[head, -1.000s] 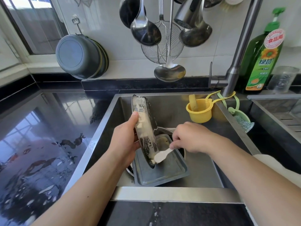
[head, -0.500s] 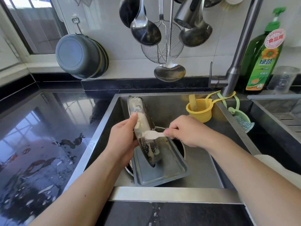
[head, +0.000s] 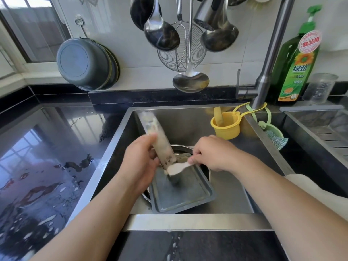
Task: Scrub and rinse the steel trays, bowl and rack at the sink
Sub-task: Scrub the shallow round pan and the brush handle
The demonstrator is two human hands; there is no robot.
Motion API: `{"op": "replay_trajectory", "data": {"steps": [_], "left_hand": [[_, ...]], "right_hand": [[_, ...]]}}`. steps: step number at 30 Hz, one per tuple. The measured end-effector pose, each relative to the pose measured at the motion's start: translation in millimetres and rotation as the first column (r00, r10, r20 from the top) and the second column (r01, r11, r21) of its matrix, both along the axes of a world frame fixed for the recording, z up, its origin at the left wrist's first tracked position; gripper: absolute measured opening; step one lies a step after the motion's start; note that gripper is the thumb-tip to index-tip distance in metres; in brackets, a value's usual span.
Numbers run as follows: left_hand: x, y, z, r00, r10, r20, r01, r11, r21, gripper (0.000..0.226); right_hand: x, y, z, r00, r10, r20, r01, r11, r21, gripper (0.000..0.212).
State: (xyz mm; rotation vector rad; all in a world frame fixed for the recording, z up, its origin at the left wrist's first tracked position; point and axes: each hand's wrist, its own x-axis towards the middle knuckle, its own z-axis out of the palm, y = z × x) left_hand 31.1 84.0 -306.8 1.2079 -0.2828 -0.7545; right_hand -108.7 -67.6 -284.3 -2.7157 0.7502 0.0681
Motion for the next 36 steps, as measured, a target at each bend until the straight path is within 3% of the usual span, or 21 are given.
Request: {"op": "replay_trajectory", "data": {"steps": [3, 6, 10, 11, 14, 17, 20, 23, 25, 27, 29, 31, 34, 36], "left_hand": [[-10, -2, 0, 0.976, -0.128, 0.177, 0.100, 0.982, 0.161, 0.010], [-8, 0, 6, 0.982, -0.022, 0.188, 0.006, 0.996, 0.086, 0.011], [-2, -1, 6, 0.987, 0.110, 0.120, -0.111, 0.994, -0.001, 0.015], [-1, -1, 5, 0.987, 0.121, 0.108, -0.122, 0.993, -0.001, 0.017], [0, 0, 5, 0.981, 0.153, 0.115, -0.158, 0.987, 0.035, 0.024], [-2, -1, 2, 0.978, 0.143, 0.154, -0.155, 0.986, 0.064, 0.058], [-4, 2, 4, 0.972, 0.157, 0.173, -0.176, 0.979, 0.102, 0.049], [1, 3, 6, 0.974, 0.208, 0.094, -0.216, 0.973, 0.084, 0.031], [2, 4, 8, 0.979, 0.203, 0.034, -0.204, 0.978, 0.036, 0.026], [-5, 3, 12, 0.990, 0.136, 0.036, -0.136, 0.990, 0.021, 0.018], [-11, 1, 11, 0.996, 0.077, 0.033, -0.078, 0.997, 0.024, 0.018], [-6, 2, 10, 0.993, 0.114, -0.036, -0.115, 0.993, -0.016, 0.020], [10, 9, 12, 0.970, 0.180, -0.164, -0.202, 0.971, -0.130, 0.019], [11, 7, 9, 0.981, 0.140, -0.136, -0.153, 0.984, -0.092, 0.022]], "right_hand": [[10, 8, 2, 0.987, 0.024, 0.160, -0.024, 1.000, -0.003, 0.039], [11, 9, 4, 0.976, 0.021, 0.218, -0.037, 0.997, 0.071, 0.035], [7, 13, -5, 0.994, 0.090, -0.069, -0.094, 0.993, -0.066, 0.042], [8, 13, -8, 0.993, 0.089, -0.083, -0.096, 0.992, -0.085, 0.043], [12, 11, -3, 0.990, 0.052, 0.134, -0.045, 0.997, -0.056, 0.042], [18, 6, 4, 0.947, -0.001, 0.321, 0.016, 0.999, -0.043, 0.043], [15, 7, -4, 0.979, 0.010, 0.203, -0.021, 0.998, 0.053, 0.042], [11, 10, -11, 0.997, 0.073, 0.029, -0.071, 0.996, -0.049, 0.038], [13, 12, -8, 0.987, 0.087, 0.135, -0.074, 0.993, -0.096, 0.038], [17, 14, 1, 0.939, 0.069, 0.336, -0.032, 0.993, -0.114, 0.039], [21, 13, 6, 0.911, 0.054, 0.410, -0.021, 0.996, -0.085, 0.041], [16, 8, 4, 0.954, 0.038, 0.297, -0.036, 0.999, -0.010, 0.046], [1, 4, -5, 0.998, 0.053, -0.024, -0.055, 0.995, -0.078, 0.046], [0, 3, -6, 0.998, 0.056, -0.025, -0.058, 0.994, -0.090, 0.044]]}}
